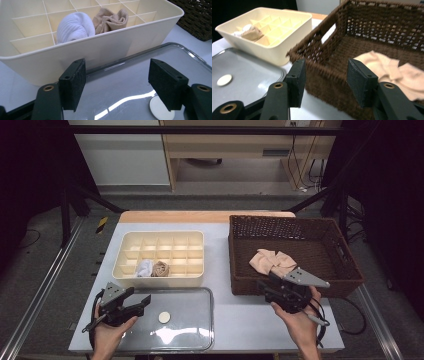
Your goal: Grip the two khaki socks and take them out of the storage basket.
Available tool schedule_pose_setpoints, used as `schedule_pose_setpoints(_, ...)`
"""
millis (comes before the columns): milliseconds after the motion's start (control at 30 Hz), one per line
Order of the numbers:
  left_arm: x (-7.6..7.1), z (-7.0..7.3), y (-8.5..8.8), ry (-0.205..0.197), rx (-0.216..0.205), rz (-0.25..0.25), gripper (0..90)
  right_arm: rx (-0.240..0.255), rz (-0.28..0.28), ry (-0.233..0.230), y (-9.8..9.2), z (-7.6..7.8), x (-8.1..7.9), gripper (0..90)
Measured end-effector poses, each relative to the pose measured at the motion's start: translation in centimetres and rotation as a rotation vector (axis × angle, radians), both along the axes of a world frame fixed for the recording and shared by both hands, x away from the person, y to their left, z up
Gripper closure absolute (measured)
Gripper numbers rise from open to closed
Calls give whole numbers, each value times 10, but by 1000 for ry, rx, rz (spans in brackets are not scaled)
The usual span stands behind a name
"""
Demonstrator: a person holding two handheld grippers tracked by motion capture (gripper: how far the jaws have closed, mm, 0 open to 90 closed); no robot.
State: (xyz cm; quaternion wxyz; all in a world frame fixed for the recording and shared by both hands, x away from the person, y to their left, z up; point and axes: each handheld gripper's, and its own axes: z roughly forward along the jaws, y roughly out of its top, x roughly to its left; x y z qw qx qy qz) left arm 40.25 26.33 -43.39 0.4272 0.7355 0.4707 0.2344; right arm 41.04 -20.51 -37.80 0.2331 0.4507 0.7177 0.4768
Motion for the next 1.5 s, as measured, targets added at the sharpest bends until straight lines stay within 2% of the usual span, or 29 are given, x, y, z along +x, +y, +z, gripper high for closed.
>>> schedule_pose_setpoints(100, -1, -2, 3, 1, 21, -4, 291, 7, -8, -9, 0, 9, 9, 500)
schedule_pose_setpoints(333, -2, -5, 9, -2, 16, -9, 427, -2, -34, -30, 1, 32, 29, 498)
schedule_pose_setpoints(367, -2, -4, 10, 3, 25, 7, 443, -6, -37, -34, 1, 35, 32, 499)
schedule_pose_setpoints(400, -2, -3, 11, 1, 18, 13, 460, -8, -42, -36, 0, 37, 35, 501)
schedule_pose_setpoints(467, -3, -2, 12, -25, 8, 16, 489, -5, -48, -37, -1, 42, 43, 501)
schedule_pose_setpoints(567, -2, -2, 13, -16, 5, 20, 490, -5, -63, -34, -1, 46, 56, 504)
schedule_pose_setpoints(600, -1, -3, 14, -16, 8, 25, 490, -5, -63, -34, -1, 46, 56, 504)
schedule_pose_setpoints(633, 1, -5, 14, -12, 15, 31, 481, -18, -71, -26, -1, 47, 65, 509)
schedule_pose_setpoints(733, 3, -7, 15, -18, 28, 34, 483, -29, -76, -24, 1, 48, 77, 512)
schedule_pose_setpoints(967, 4, -9, 11, 26, 29, 14, 553, -55, -112, -9, 0, 48, 109, 511)
schedule_pose_setpoints(1033, 4, -9, 10, 30, 31, 10, 554, -65, -120, -3, 0, 47, 119, 512)
schedule_pose_setpoints(1067, 4, -9, 10, 30, 31, 10, 555, -65, -120, -3, 0, 47, 119, 512)
schedule_pose_setpoints(1100, 4, -9, 9, 33, 32, 7, 554, -77, -125, 1, 1, 45, 128, 517)
schedule_pose_setpoints(1200, 4, -9, 9, 34, 34, 14, 545, -72, -132, 11, 1, 41, 140, 520)
schedule_pose_setpoints(1500, 6, -9, 10, 30, 28, 17, 512, -96, -164, 54, -2, 23, 161, 526)
